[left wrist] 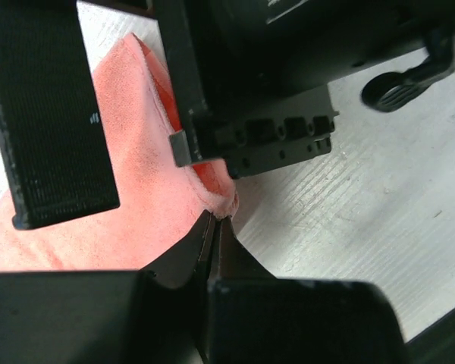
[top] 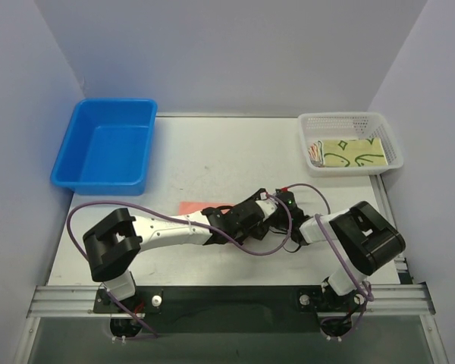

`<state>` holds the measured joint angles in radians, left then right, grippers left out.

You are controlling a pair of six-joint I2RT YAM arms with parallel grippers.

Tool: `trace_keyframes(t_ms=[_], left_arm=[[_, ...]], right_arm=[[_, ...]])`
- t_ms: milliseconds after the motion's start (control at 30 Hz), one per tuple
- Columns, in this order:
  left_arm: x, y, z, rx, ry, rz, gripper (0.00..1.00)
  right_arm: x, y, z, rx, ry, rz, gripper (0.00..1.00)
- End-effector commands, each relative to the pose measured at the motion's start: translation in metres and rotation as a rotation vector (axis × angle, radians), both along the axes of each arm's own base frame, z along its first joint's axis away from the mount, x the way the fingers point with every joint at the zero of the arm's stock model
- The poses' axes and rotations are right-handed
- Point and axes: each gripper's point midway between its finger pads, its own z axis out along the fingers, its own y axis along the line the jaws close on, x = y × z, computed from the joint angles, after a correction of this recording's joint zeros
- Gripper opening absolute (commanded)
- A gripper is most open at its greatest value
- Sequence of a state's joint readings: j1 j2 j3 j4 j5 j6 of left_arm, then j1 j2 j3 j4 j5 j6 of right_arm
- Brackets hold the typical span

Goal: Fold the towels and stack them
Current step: Neatly place the folded towel into the bin

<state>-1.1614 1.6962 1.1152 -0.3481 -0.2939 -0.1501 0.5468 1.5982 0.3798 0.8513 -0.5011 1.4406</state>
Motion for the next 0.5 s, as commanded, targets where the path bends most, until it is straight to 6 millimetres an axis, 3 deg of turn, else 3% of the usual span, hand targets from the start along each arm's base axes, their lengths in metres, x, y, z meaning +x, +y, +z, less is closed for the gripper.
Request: trace_keyframes(t_ms=[0,133,167,200,233,267,300,367,400,467], left_arm=[[0.008,-0.023,0.040,-0.137,-0.029,0.005,0.00],[0.006,-0.024,0.040,-0.147,-0.014,0.014,0.00],[0.005,-0.024,0.039,-0.150,-0.010,0.014,0.05],[0.004,-0.024,0.040,-0.154,-0.005,0.018,0.23],[0.003,-0.023,0.042,-0.160,-0.005,0.024,0.30],[0.003,-0.022,0.043,-0.165,-0.004,0.030,0.37],[0.003,-0.022,0.051,-0.186,-0.008,0.038,0.52],[0.004,-0.020,0.060,-0.209,-0.013,0.048,0.64],[0.005,-0.019,0.073,-0.240,-0.019,0.059,0.72],[0.010,-0.013,0.085,-0.266,-0.014,0.079,0.79]], right_arm=[[-0.027,-0.024,-0.063,-0.194,0.173,-0.026,0.90],[-0.020,-0.023,-0.063,-0.212,0.134,-0.005,0.67],[-0.019,-0.024,-0.063,-0.220,0.125,-0.001,0.53],[-0.019,-0.026,-0.064,-0.237,0.127,0.005,0.46],[-0.016,-0.026,-0.062,-0.247,0.102,0.023,0.37],[-0.014,-0.026,-0.060,-0.257,0.084,0.038,0.21],[-0.016,-0.028,-0.060,-0.280,0.087,0.048,0.16],[-0.008,-0.029,-0.054,-0.322,0.033,0.089,0.02],[-0.010,-0.031,-0.053,-0.345,0.035,0.110,0.00],[0.006,-0.034,-0.041,-0.396,-0.047,0.166,0.00]])
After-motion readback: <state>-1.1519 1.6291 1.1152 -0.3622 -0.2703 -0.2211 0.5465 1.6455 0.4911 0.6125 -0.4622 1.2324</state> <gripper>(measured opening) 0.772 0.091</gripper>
